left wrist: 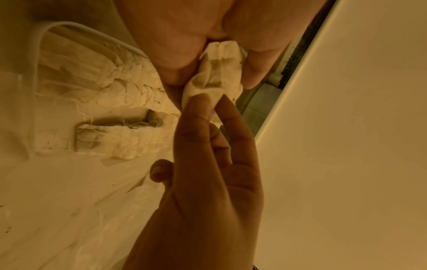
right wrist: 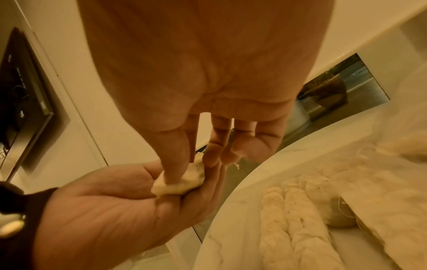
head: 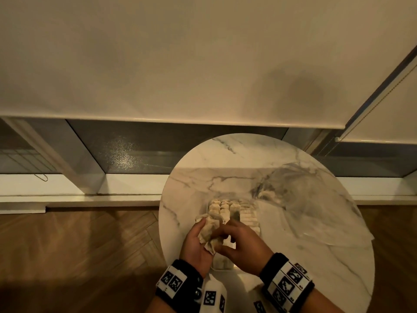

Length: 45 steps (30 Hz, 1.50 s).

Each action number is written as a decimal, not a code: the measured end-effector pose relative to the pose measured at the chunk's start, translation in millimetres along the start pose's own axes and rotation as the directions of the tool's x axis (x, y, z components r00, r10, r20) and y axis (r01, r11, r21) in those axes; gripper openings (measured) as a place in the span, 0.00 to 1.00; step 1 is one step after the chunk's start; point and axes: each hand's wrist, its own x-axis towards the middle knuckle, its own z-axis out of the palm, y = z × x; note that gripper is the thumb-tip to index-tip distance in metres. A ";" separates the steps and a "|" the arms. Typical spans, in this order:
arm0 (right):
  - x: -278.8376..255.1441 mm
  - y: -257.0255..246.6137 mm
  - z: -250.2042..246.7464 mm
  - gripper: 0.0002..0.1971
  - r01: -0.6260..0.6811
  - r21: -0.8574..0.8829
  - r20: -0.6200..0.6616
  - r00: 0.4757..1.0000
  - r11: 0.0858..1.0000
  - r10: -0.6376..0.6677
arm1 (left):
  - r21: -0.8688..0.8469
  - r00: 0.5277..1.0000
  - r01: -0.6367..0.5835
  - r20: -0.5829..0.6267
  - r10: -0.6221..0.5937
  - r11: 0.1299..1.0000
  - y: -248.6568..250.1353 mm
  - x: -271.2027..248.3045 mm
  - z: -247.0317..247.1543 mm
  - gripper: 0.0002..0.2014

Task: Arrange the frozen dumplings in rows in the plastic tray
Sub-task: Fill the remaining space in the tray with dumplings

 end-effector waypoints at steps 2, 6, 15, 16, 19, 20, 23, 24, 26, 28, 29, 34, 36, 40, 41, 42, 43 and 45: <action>-1.9 -0.3 0.6 0.08 0.016 -0.001 0.010 1.000 1.000 -0.016 | -0.011 1.000 0.005 0.010 -0.005 1.000 1.3 -2.0 -0.6 0.22; -0.8 -0.5 1.4 0.07 0.033 -0.022 -0.032 0.999 0.999 -0.034 | -0.019 1.000 0.020 -0.014 -0.020 1.000 5.4 -3.0 -3.7 0.21; -1.5 -28.7 -3.4 0.09 -0.101 0.412 -0.056 0.989 0.905 0.136 | -0.004 0.993 0.004 -0.120 -0.004 1.000 9.3 -6.1 -13.5 0.20; -0.9 -30.5 -3.4 0.08 -0.148 0.505 -0.027 0.982 0.850 0.187 | -0.018 0.991 0.000 -0.131 -0.002 1.000 9.5 -6.2 -13.5 0.20; 0.8 -33.3 -5.3 0.07 -0.228 0.729 0.040 0.955 0.645 0.293 | -0.040 0.989 -0.022 -0.145 0.016 0.999 10.3 -6.1 -15.3 0.17; 1.1 -33.8 -6.6 0.09 -0.239 0.798 0.056 0.943 0.553 0.327 | -0.050 0.989 -0.027 -0.144 0.019 0.998 11.0 -6.9 -15.5 0.15; 1.2 -35.1 -13.9 0.17 -0.252 0.951 0.175 0.916 0.179 0.362 | -0.091 0.982 -0.030 -0.190 0.013 0.995 14.8 -11.4 -17.2 0.11; 1.4 -34.5 -17.0 0.19 -0.256 0.965 0.225 0.912 0.048 0.343 | -0.112 0.979 -0.031 -0.205 0.007 0.993 15.9 -13.7 -17.3 0.10; 0.6 -33.1 -22.9 0.21 -0.268 0.948 0.306 0.913 -0.169 0.270 | -0.151 0.972 -0.026 -0.236 -0.010 0.988 17.4 -16.7 -20.1 0.08; 2.5 -33.2 -27.9 0.21 -0.276 0.919 0.338 0.920 -0.283 0.199 | -0.176 0.965 -0.030 -0.261 -0.017 0.984 20.3 -19.3 -21.2 0.06; 4.2 -33.6 -29.1 0.19 -0.281 0.913 0.341 0.924 -0.295 0.175 | -0.183 0.961 -0.030 -0.274 -0.022 0.983 20.9 -19.1 -23.2 0.06; 19.3 -37.4 -27.9 0.08 -0.279 0.960 0.273 0.917 -0.020 0.289 | -0.180 0.959 -0.028 -0.284 -0.025 0.983 25.6 -14.7 -31.9 0.06; 22.9 -37.9 -27.1 0.05 -0.259 0.948 0.179 0.915 0.185 0.360 | -0.181 0.958 -0.037 -0.288 -0.017 0.983 27.9 -12.8 -33.6 0.06; 22.8 -29.6 -29.5 0.03 -0.212 0.829 -0.033 0.905 0.517 0.425 | -0.216 0.961 -0.046 -0.276 -0.015 0.975 32.0 -15.3 -27.0 0.07; 22.5 -26.3 -31.3 0.03 -0.204 0.802 -0.064 0.904 0.561 0.422 | -0.228 0.962 -0.051 -0.273 -0.013 0.972 32.7 -15.1 -25.4 0.07; 22.6 -20.0 -32.5 0.03 -0.201 0.769 -0.095 0.903 0.607 0.419 | -0.237 0.963 -0.054 -0.269 -0.012 0.970 32.9 -14.5 -24.4 0.07; 22.7 -13.5 -34.0 0.03 -0.203 0.725 -0.126 0.900 0.658 0.417 | -0.238 0.964 -0.058 -0.265 -0.007 0.970 32.6 -13.6 -23.6 0.08; 23.0 2.2 -37.2 0.04 -0.224 0.595 -0.207 0.885 0.772 0.416 | -0.235 0.965 -0.062 -0.261 -0.001 0.970 32.0 -11.2 -23.6 0.08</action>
